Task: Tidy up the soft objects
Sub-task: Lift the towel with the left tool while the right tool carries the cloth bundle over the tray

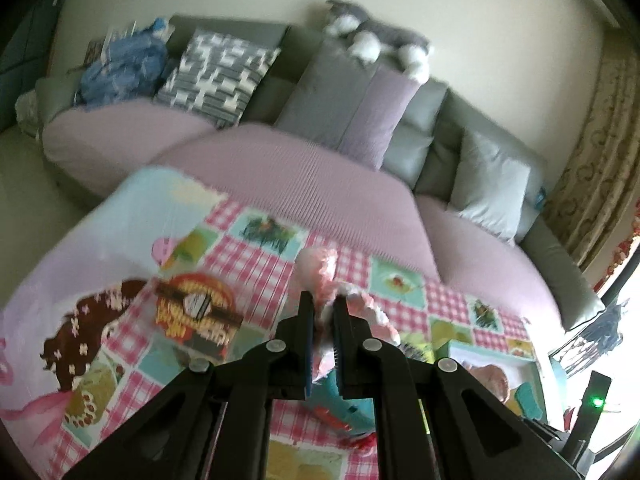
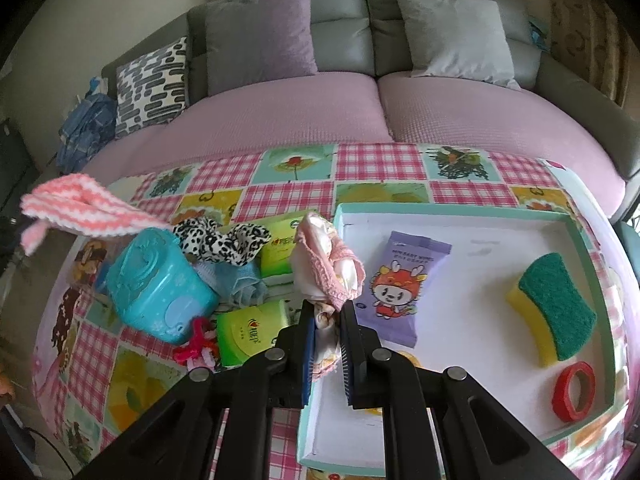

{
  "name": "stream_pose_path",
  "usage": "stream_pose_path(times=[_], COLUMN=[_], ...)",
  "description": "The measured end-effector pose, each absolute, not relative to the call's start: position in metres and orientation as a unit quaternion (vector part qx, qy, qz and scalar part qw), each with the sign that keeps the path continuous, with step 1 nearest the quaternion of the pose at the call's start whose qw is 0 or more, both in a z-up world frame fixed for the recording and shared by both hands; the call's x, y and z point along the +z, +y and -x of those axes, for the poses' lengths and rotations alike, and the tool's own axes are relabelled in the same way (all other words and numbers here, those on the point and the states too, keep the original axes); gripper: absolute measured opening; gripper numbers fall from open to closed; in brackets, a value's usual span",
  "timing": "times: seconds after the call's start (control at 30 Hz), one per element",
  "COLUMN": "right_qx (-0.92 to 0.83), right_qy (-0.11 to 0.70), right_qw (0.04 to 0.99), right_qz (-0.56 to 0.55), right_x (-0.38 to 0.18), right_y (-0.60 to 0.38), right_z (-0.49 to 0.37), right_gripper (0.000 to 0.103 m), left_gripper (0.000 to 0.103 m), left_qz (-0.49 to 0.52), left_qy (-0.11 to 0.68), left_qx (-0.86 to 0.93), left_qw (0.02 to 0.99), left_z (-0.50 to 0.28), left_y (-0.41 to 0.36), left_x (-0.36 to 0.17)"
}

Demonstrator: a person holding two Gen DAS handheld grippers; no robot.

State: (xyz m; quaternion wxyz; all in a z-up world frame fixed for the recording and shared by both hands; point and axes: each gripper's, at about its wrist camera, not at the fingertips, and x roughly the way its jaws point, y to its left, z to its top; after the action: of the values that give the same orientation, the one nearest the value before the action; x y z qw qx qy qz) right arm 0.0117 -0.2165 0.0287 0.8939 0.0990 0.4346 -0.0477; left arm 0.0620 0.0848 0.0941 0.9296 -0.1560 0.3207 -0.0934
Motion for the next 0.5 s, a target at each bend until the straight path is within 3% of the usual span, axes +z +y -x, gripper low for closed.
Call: stream_pose_path(times=[0.5], right_qx=[-0.085], right_qy=[0.404], right_qw=[0.901], right_qz=[-0.13], right_x=[0.048], right_y=[-0.258], right_z=[0.015], right_gripper=[0.012], left_gripper=[0.008], left_qz=[0.117], left_qy=[0.203], left_qx=[-0.174], left_qw=[0.957], left_z=[-0.014], left_y=[0.044], left_x=[0.16])
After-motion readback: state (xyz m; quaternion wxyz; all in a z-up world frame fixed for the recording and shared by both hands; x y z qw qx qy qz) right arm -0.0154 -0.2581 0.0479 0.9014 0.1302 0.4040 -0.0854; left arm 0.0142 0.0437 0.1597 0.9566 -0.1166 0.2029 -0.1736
